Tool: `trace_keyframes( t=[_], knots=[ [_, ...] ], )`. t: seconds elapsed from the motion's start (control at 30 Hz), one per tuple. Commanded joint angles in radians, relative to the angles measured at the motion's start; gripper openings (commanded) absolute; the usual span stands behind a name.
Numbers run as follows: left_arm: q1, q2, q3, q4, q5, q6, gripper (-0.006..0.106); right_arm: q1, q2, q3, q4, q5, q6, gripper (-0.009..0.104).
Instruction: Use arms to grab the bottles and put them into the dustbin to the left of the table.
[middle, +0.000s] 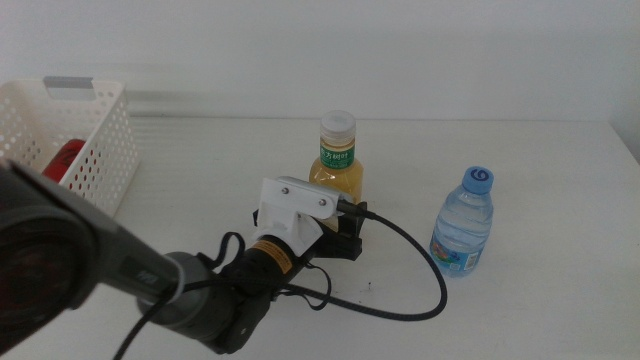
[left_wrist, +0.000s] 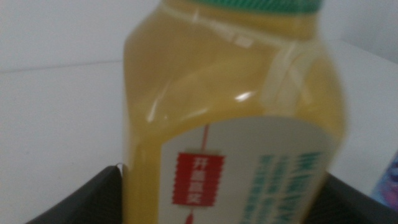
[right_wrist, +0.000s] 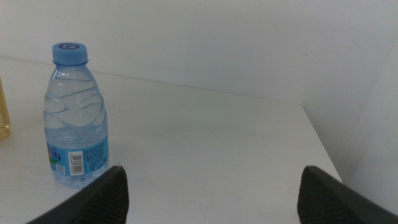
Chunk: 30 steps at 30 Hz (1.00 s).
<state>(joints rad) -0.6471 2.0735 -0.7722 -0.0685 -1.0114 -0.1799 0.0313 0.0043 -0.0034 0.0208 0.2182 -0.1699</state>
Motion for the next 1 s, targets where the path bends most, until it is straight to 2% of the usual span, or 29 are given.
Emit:
trace_keyframes(
  t=[0.0,0.23,0.33,0.4,0.53,0.6,0.7,0.8,0.87,0.97],
  knots=[
    [-0.001,0.039,-0.039,-0.026,0.0,0.0,0.094,-0.005,-0.004,0.003,-0.01,-0.009,-0.006,0.088],
    [-0.001,0.125,-0.13,-0.046,0.0,0.058,0.093,-0.005,-0.004,0.003,-0.01,-0.009,-0.006,0.088],
    [0.0,0.126,-0.135,-0.046,-0.016,0.116,0.086,-0.005,-0.004,0.003,-0.01,-0.009,-0.006,0.088],
    [0.003,0.122,-0.135,-0.039,-0.051,0.145,0.071,-0.005,-0.004,0.003,-0.01,-0.009,-0.006,0.088],
    [0.005,0.062,-0.115,-0.015,-0.051,0.013,0.024,-0.005,-0.004,0.003,-0.01,-0.009,-0.006,0.088],
    [0.005,-0.009,-0.065,0.02,-0.038,0.015,0.001,-0.005,-0.004,0.003,-0.01,-0.009,-0.006,0.088],
    [0.008,-0.179,-0.001,0.025,0.149,0.011,-0.002,-0.005,-0.004,0.003,-0.01,-0.009,-0.006,0.088],
    [0.024,-0.387,-0.003,0.05,0.553,-0.011,-0.002,-0.005,-0.004,0.003,-0.01,-0.009,-0.006,0.088],
    [0.044,-0.523,-0.029,0.103,0.82,-0.011,-0.002,-0.005,-0.004,0.003,-0.01,-0.009,-0.006,0.088],
    [0.083,-0.672,-0.082,0.113,1.069,-0.013,-0.002,-0.005,-0.004,0.003,-0.01,-0.009,-0.006,0.088]
  ],
)
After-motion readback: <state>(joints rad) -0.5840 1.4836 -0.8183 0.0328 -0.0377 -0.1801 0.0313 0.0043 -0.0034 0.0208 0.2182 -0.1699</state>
